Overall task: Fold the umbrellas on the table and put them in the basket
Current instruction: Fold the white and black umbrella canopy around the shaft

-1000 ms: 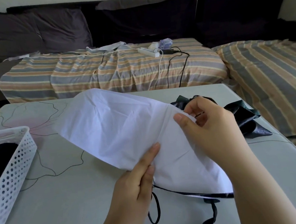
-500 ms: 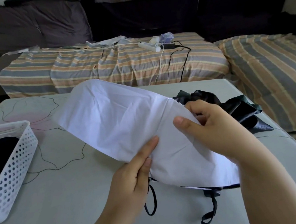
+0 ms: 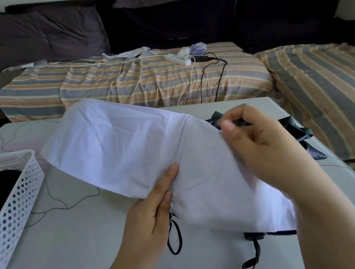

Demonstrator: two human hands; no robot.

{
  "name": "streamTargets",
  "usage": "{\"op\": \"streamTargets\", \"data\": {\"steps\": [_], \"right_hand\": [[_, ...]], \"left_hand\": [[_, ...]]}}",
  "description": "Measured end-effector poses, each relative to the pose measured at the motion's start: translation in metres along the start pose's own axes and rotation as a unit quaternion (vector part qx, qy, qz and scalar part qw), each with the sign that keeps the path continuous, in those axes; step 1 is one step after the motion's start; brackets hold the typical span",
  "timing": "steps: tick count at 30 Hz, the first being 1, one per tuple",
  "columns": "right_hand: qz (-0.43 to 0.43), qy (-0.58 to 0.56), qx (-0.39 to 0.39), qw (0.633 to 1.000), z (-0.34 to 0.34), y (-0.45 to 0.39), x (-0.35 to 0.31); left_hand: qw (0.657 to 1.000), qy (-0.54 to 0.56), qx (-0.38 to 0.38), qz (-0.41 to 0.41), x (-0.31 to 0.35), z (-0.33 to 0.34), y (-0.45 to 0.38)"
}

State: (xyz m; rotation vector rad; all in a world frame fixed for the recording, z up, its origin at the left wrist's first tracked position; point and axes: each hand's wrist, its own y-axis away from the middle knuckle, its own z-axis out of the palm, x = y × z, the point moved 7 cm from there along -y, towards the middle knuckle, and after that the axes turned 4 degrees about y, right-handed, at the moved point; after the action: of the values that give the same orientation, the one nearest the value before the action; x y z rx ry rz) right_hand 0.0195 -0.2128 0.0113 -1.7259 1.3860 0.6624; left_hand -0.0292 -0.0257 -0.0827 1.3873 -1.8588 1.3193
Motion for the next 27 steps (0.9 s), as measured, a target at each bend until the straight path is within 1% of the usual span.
{"op": "streamTargets", "data": {"steps": [3,5,7,10,13,15,19,22,23,25,27], "right_hand": [[0.030,0.075,-0.064,0.995,0.011,0.002,0.005],[0.041,0.109,-0.065,0.991,0.012,0.001,0.006],[0.055,0.107,-0.055,0.991,0.010,0.002,0.008],[0.063,0.069,-0.056,0.994,0.010,0.004,0.009],[0.040,0.014,-0.025,0.999,0.006,0.003,0.003],[0.026,0.009,-0.002,1.000,0.002,0.003,-0.002],[0.013,0.107,0.007,0.994,0.002,0.004,-0.007],[-0.035,0.158,0.030,0.986,0.002,0.007,-0.018],[-0.049,0.154,0.029,0.986,0.003,0.007,-0.022],[-0.048,0.095,0.012,0.994,0.005,0.007,-0.024],[-0.008,0.053,0.004,0.999,0.005,0.006,-0.015]], "left_hand": [[1.000,-0.003,-0.012,0.006,0.003,0.002,0.001],[1.000,-0.010,-0.011,0.016,0.003,0.002,0.002],[0.999,-0.020,-0.006,0.028,0.004,0.002,0.002],[0.998,-0.044,0.006,0.050,0.004,-0.001,0.001],[0.995,-0.068,0.020,0.073,0.003,-0.003,0.001],[0.992,-0.080,0.027,0.091,0.003,-0.004,0.001],[0.987,-0.105,0.017,0.118,0.003,0.000,0.000],[0.984,-0.108,0.001,0.143,0.007,0.003,0.001],[0.983,-0.106,0.001,0.149,0.008,0.004,0.002],[0.987,-0.093,0.015,0.131,0.008,0.001,0.002],[0.995,-0.064,0.030,0.076,0.004,-0.002,0.002]]}}
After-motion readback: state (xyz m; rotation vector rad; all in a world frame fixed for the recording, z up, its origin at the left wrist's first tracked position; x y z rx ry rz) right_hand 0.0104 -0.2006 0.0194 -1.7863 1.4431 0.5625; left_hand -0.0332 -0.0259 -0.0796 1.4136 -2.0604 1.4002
